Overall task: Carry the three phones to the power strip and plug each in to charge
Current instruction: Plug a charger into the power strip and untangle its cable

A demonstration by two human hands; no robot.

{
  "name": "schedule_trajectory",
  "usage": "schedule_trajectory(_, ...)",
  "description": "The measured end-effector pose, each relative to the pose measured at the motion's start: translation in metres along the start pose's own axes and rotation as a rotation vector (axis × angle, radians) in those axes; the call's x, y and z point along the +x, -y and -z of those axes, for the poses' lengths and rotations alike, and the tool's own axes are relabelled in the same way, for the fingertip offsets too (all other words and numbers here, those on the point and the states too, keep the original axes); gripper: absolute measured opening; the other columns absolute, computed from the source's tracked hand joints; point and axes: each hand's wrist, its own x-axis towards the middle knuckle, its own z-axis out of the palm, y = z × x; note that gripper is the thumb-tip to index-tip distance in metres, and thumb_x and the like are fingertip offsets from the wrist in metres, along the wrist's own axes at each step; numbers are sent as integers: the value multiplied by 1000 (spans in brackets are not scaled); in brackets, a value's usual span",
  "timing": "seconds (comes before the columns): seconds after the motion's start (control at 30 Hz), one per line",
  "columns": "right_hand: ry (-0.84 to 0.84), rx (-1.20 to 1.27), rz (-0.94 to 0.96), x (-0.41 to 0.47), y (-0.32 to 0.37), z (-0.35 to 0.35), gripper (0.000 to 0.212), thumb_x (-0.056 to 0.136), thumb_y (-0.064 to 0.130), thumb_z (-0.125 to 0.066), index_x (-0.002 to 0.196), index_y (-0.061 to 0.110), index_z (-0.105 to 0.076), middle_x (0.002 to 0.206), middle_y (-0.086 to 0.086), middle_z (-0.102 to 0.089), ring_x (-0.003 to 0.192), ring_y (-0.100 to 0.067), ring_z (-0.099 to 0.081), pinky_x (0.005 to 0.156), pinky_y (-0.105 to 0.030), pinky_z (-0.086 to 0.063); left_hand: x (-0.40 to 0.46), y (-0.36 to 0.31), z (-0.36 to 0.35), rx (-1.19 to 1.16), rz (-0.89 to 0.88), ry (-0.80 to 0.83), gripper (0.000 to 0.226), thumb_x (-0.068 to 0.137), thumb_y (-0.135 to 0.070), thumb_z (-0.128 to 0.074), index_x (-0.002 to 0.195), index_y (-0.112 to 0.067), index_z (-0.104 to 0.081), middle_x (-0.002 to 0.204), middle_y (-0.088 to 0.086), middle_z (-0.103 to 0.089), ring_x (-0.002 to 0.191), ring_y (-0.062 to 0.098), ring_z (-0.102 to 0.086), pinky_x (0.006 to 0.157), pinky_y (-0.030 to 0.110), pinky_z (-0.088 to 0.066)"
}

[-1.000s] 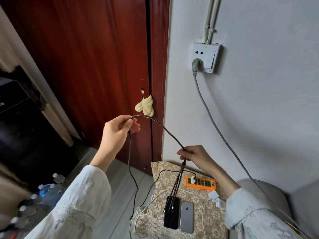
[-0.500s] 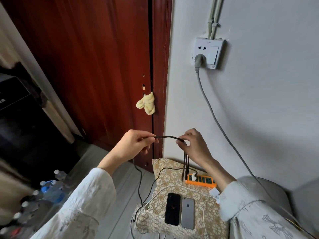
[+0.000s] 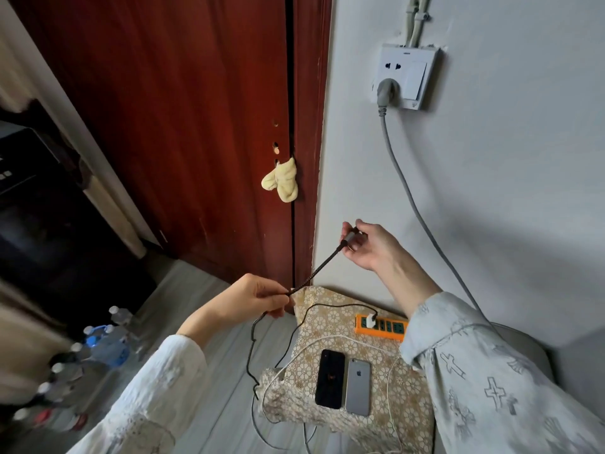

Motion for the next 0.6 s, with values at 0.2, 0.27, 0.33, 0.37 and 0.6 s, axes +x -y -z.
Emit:
schedule_trajectory(0.2,205,-596,60,-20,-20,5,16,92,7,-48,100,6,-61,87,-8,-71,77,-19,-67,71,-33,-54,6,16,-3,-77,61,-271,27,93,-18,-49,115,-9,-62,95,-2,-68,83,5,-65,76,14,-50)
schedule_trajectory(0.27,293,-815,133,-27,-34,8,18,93,7,-47,104,7,-62,95,-7,-71,85,-18,-68,82,-35,-53,15,11,-1,-173,74,-441,30,94,-20,-47,117,-7,-60,99,2,-67,94,15,-62,88,30,-50)
schedule_trajectory(0.33,356,-1057,208,-30,-49,10,19,93,7,-47,104,7,-63,104,-8,-69,92,-15,-65,89,-33,-49,23,4,1,-264,73,-460,35,93,-27,-46,122,-9,-55,107,2,-65,105,16,-59,94,36,-47)
schedule_trajectory(0.37,388,-1139,226,-32,-55,11,19,93,8,-48,104,6,-63,106,-10,-68,95,-16,-64,90,-32,-48,26,0,1,-330,64,-422,39,93,-30,-46,126,-11,-52,111,1,-64,109,14,-57,95,35,-46)
schedule_trajectory(0.6,559,-1116,116,-34,-79,20,9,82,20,-62,90,18,-66,99,-8,-72,98,-18,-68,89,-30,-53,39,-11,-4,-706,-17,-515,9,89,-13,-55,87,-12,-64,72,0,-72,75,18,-67,75,29,-57)
